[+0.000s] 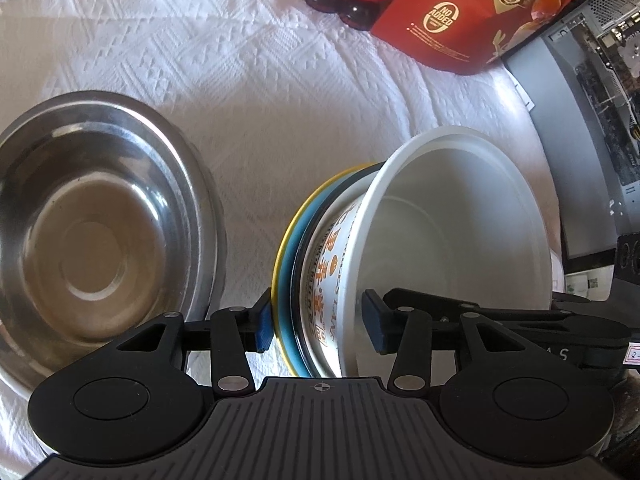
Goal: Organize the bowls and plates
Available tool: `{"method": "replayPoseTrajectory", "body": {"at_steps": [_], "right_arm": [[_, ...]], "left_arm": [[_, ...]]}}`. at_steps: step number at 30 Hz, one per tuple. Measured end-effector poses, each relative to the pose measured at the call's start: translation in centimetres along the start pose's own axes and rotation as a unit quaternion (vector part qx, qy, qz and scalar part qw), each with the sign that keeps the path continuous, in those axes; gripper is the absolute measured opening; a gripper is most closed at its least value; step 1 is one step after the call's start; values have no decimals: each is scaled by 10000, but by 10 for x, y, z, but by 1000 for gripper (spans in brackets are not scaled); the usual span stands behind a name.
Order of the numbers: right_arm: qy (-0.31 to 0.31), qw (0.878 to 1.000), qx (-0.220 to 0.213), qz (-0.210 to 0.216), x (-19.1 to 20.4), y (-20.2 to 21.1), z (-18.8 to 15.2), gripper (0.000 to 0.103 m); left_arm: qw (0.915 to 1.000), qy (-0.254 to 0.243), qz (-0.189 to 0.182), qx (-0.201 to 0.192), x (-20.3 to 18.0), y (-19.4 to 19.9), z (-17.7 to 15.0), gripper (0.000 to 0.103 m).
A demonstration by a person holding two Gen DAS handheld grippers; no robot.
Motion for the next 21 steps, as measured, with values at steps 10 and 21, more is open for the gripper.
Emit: {"method": "replayPoseTrajectory", "body": {"at_steps": [10, 21], "right_arm": [[175, 9995, 277, 39, 7, -6, -9, 66], [42, 9996, 211, -172, 4, -4, 4, 65]], "left_arm": [[9996, 102, -123, 211, 6, 9, -18, 48], [9993, 169, -103, 332, 2, 8, -14, 51]]}}
Point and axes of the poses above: each gripper's, at about its wrist camera, not at the fingertips, and y roughly against the way its jaws point, x to its left, z to its top, the point moved 3 cm from there along -y, roughly the way its jaws point, and after that the axes turned 10 degrees about -y, right-handed, at the moved point
